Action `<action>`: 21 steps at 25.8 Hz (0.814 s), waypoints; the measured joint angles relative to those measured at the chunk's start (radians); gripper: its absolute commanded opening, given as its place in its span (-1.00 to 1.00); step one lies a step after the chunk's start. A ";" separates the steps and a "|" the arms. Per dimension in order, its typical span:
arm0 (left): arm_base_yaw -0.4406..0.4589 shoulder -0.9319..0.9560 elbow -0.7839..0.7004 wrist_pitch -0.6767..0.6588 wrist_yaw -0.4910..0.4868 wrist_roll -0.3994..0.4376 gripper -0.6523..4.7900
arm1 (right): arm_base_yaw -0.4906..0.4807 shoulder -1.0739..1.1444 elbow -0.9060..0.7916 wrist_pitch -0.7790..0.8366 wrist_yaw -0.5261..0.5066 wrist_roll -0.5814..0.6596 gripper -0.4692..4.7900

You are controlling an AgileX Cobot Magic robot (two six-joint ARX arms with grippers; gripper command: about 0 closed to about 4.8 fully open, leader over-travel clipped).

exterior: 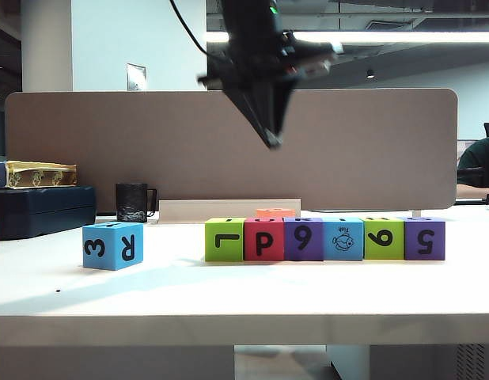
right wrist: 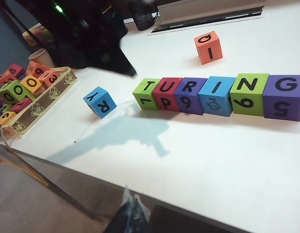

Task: Select the appropriate blocks from the scattered letter blocks on the table and arrange them in a row to spell out "TURING".

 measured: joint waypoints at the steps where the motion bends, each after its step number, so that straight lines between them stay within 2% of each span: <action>1: 0.005 -0.012 0.000 0.003 -0.014 0.002 -0.72 | 0.000 0.000 0.000 0.000 0.000 0.000 -0.82; 7: 0.105 -0.123 -0.002 -0.037 -0.050 0.022 -0.72 | 0.000 0.000 0.000 0.000 0.000 0.000 -0.82; 14: 0.291 -0.199 -0.002 -0.131 -0.051 0.045 -0.72 | 0.000 0.000 0.000 0.000 0.000 0.000 -0.82; 16: 0.321 -0.206 -0.008 -0.145 -0.051 0.053 -0.72 | 0.000 0.000 0.000 0.000 0.000 0.000 -0.82; 21: 0.428 -0.251 -0.073 -0.157 -0.069 0.071 -0.72 | 0.000 0.000 0.000 0.000 0.000 0.000 -0.82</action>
